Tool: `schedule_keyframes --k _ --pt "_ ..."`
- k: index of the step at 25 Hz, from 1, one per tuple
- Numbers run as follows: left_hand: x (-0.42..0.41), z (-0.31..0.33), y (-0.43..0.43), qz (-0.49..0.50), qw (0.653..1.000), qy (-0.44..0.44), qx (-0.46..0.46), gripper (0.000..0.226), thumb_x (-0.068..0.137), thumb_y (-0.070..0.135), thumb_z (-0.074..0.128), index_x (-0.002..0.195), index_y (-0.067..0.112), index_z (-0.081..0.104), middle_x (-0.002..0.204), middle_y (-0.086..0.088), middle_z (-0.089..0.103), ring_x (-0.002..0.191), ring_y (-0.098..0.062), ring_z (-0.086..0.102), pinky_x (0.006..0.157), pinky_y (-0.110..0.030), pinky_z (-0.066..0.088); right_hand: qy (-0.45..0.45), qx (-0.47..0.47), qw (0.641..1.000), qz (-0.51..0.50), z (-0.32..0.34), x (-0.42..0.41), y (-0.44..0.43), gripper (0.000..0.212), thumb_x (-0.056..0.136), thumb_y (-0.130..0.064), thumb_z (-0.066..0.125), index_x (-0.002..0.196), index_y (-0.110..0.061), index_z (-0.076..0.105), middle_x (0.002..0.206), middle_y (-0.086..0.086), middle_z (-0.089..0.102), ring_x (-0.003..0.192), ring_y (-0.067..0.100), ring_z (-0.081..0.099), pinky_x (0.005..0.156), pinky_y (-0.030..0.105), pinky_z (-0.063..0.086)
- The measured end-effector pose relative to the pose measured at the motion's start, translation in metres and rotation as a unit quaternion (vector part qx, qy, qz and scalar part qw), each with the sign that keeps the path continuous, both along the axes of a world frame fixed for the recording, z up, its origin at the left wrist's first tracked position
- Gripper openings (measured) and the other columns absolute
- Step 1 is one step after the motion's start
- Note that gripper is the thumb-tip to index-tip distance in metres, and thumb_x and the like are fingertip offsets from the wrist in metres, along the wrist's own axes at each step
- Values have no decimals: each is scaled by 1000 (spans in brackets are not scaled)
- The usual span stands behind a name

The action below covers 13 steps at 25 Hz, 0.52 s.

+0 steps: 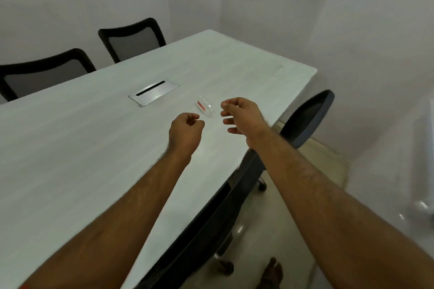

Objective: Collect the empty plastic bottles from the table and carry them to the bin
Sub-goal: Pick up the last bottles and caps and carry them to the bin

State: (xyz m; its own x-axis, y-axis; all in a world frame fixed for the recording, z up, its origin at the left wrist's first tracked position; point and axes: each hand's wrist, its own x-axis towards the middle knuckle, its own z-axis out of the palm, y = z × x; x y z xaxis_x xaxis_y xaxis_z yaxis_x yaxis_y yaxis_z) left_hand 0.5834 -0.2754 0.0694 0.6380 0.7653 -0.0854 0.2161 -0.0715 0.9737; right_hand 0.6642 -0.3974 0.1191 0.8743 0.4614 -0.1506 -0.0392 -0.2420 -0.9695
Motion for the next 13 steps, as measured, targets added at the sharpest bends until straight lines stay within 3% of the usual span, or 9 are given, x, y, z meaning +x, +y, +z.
schedule_keyframes --k 5,8,11,13 --pt "121 -19 -2 124 991 53 9 28 88 15 63 115 11 64 103 -4 66 92 -20 61 76 -28 49 4 -50 989 141 -31 148 16 19 93 -27 62 107 -14 66 94 3 68 79 16 63 65 28 51" --pt "161 -31 2 162 982 92 16 28 87 16 62 114 11 64 97 -1 64 91 -22 62 77 -28 50 -37 -90 976 194 -50 212 31 14 90 -27 65 100 -18 66 88 1 67 79 19 63 66 30 49" --pt "193 -51 15 208 970 126 18 30 86 17 62 116 10 63 103 -5 64 95 -24 62 78 -29 50 -107 -155 945 268 -76 262 57 20 88 -30 66 105 -19 66 82 -6 63 80 18 62 69 29 48" --pt "213 -72 28 229 960 162 22 34 86 19 63 119 10 61 111 -9 64 100 -27 62 83 -31 51 -173 -197 911 317 -95 288 78 27 88 -31 66 113 -21 65 94 -5 64 87 17 61 74 28 47"
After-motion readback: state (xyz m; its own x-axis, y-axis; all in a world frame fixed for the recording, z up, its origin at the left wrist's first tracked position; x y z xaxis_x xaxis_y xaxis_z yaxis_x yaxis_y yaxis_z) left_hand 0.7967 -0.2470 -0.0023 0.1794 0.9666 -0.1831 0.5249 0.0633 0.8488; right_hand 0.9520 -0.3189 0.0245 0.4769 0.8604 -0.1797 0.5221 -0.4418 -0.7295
